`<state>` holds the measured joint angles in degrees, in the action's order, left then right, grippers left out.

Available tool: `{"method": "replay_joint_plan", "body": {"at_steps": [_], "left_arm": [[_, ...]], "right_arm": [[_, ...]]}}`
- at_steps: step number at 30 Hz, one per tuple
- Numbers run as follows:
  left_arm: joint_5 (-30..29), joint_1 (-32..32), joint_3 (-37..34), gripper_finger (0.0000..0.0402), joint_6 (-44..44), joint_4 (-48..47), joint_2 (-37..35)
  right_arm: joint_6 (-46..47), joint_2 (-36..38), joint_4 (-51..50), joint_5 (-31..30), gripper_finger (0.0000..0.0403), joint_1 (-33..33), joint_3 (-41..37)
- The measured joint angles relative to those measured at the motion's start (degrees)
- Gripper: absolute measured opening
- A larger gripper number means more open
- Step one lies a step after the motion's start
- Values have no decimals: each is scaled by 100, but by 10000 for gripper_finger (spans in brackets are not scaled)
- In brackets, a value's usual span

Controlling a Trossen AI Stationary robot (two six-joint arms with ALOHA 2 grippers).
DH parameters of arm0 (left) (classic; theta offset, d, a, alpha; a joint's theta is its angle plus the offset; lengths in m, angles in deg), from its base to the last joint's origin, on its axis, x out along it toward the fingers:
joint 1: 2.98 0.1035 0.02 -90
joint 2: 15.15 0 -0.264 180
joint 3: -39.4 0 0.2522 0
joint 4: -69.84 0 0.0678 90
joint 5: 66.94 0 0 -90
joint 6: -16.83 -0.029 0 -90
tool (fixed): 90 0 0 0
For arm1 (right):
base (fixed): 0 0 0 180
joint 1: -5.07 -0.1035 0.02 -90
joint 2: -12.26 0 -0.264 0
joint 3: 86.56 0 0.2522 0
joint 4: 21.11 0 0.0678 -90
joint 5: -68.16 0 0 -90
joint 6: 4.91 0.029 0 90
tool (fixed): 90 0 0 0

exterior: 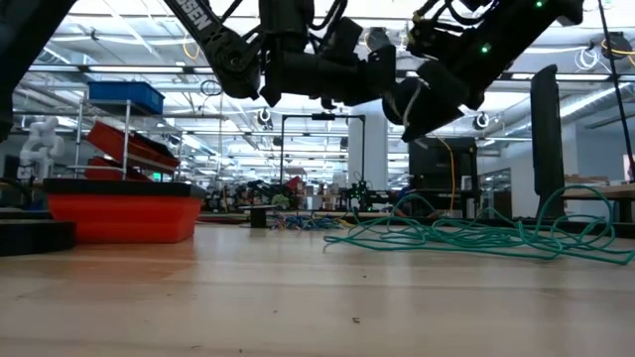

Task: Coil cords
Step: Coil the white wire onto the spool

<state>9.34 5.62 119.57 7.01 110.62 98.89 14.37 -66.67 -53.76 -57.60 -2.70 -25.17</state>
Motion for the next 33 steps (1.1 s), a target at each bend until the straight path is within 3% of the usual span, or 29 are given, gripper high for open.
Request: {"method": "replay_joint_plan", "body": {"at_steps": [5, 21, 25, 29, 33], "left_arm": [[141, -96, 0, 0, -145, 74, 0], [485, -190, -11, 0, -100, -679, 0], [484, -213, -11, 0, -99, -662, 0], [473, -211, -11, 0, 244, -471, 0], [414, -133, -11, 0, 995, -335, 0]], "right_arm": [[-122, 9, -208, 289, 0, 108, 94], [738, 803, -1436, -186, 0, -19, 92], [758, 831, -1225, -80, 0, -22, 92], [707, 628, -821, -103, 0, -136, 92], [811, 535, -799, -593, 0, -324, 92]]}}
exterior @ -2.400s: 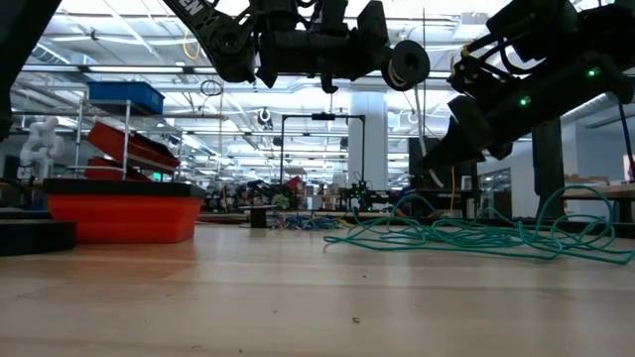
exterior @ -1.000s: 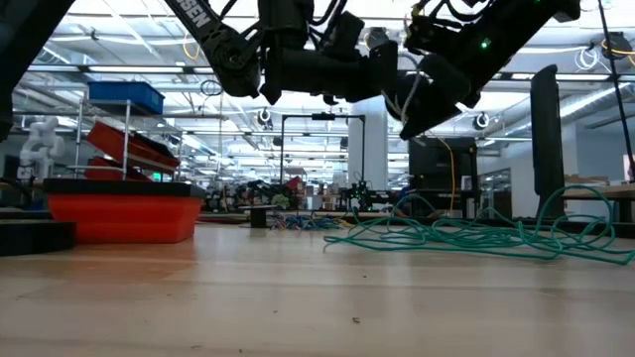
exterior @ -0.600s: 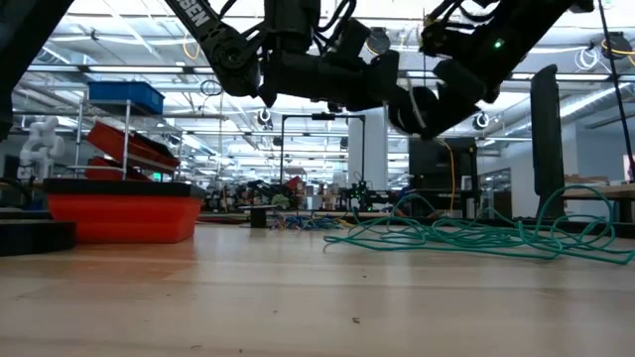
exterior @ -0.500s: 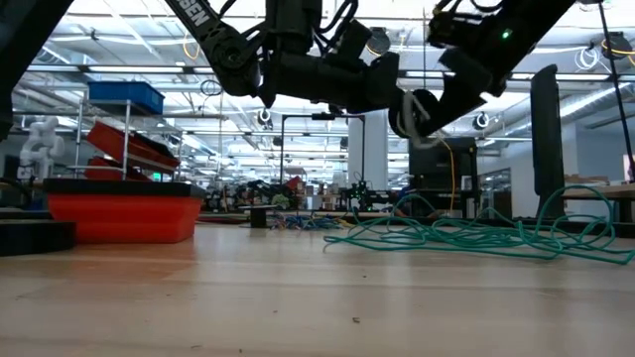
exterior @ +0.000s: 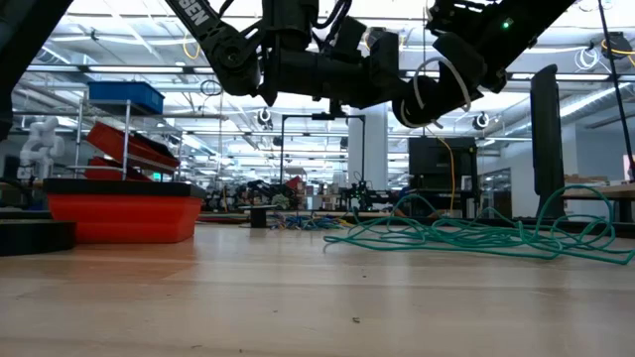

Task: Coil cords
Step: Coil the white wire onto the spool

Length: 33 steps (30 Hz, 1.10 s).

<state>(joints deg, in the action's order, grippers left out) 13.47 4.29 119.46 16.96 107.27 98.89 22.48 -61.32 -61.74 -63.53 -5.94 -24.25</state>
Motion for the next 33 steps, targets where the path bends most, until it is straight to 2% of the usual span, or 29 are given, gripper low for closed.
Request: {"method": "replay_joint_plan", "body": {"at_steps": [5, 9, 19, 23, 27, 33], "left_arm": [[-114, 106, 0, 0, 1063, 131, 0], [59, 161, 0, 0, 1474, 463, 0], [183, 170, 0, 0, 2104, 1601, -9], [-1, 170, 0, 0, 2180, 1939, -8], [-65, 170, 0, 0, 1947, 2121, -9], [425, 133, 2, 5, 1412, 2211, -9]], "right_arm": [[47, 4, -32, -644, 0, -290, 0], [47, 4, -22, -691, 0, -409, 0], [-187, -131, 484, -1987, 0, -893, 0], [-365, -353, 937, -2123, 0, -952, 0], [-656, -670, 1495, -1977, 0, -943, 0], [-1549, -1051, 2497, -1793, 0, -968, 0]]}}
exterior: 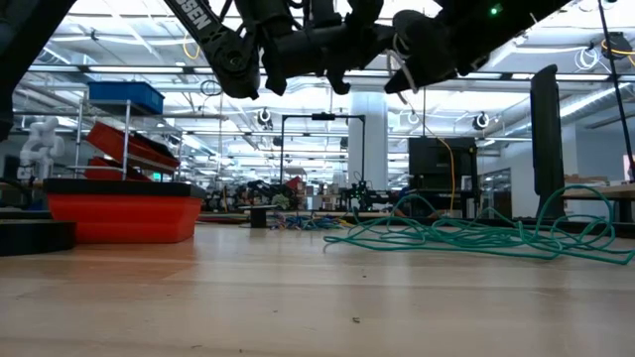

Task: Coil cords
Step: Coil the white wire onto the spool

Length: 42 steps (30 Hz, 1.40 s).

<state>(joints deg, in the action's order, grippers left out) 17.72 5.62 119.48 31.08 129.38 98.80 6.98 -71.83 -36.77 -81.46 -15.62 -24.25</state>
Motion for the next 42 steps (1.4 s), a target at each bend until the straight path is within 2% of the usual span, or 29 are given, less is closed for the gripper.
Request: {"method": "replay_joint_plan", "body": {"at_steps": [6, 12, 24, 31, 42], "left_arm": [[536, -25, 9, 7, -413, 141, 0], [548, -22, 9, 7, -465, 35, 0], [472, 22, 9, 8, -410, 126, 0], [451, 247, 9, 8, 479, 429, 0], [602, 543, 11, 8, 1242, 606, 0]], "right_arm": [[-544, -204, 538, -13, 0, -63, 0], [-567, -213, 493, -28, 4, -175, -4], [518, -213, 492, 137, 88, -205, -338], [676, -210, 1311, 130, 111, -210, -720], [598, -212, 1979, 167, 112, -367, -1031]]}}
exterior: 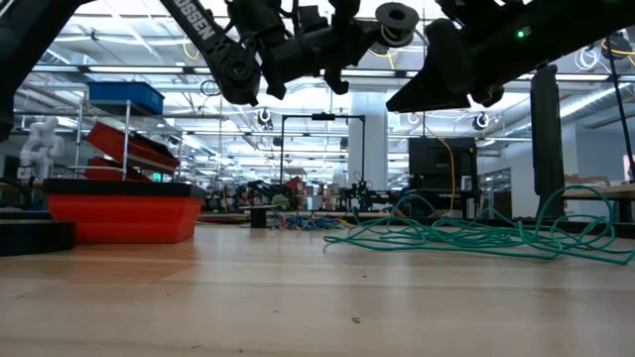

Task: Coil cords
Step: Coil the white wire onto the spool

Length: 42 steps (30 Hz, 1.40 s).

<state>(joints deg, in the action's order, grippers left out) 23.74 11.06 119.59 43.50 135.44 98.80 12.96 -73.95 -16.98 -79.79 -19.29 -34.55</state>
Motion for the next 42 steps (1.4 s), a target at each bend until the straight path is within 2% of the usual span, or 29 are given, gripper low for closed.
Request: {"method": "replay_joint_plan", "body": {"at_steps": [7, 10, 16, 22, 25, 30, 35, 42], "left_arm": [[372, 62, 0, 8, -331, -27, 0], [407, 47, -2, 8, -494, -167, 0], [412, 38, -2, 8, -665, -376, 0], [374, -152, -4, 8, -1343, -536, 0], [196, -290, -8, 8, -1693, -576, 0], [-116, -532, -11, 8, -2312, -637, 0], [-403, -700, -11, 8, -2732, -853, 0], [-407, -764, -11, 8, -3126, -856, 0]], "right_arm": [[83, -313, 58, -20, 112, -254, -18], [94, -382, -13, -229, 112, -432, -18], [-145, -306, -203, -1125, 112, -995, -18], [-437, -304, -234, -2600, 112, -1472, -18], [-568, -304, -233, -3070, 112, -1525, -18], [-918, -304, -231, -3202, 109, -1423, -18], [-1002, -304, -231, -3205, 82, -1261, -18], [-1106, -304, -229, -3206, 58, -999, -16]]}}
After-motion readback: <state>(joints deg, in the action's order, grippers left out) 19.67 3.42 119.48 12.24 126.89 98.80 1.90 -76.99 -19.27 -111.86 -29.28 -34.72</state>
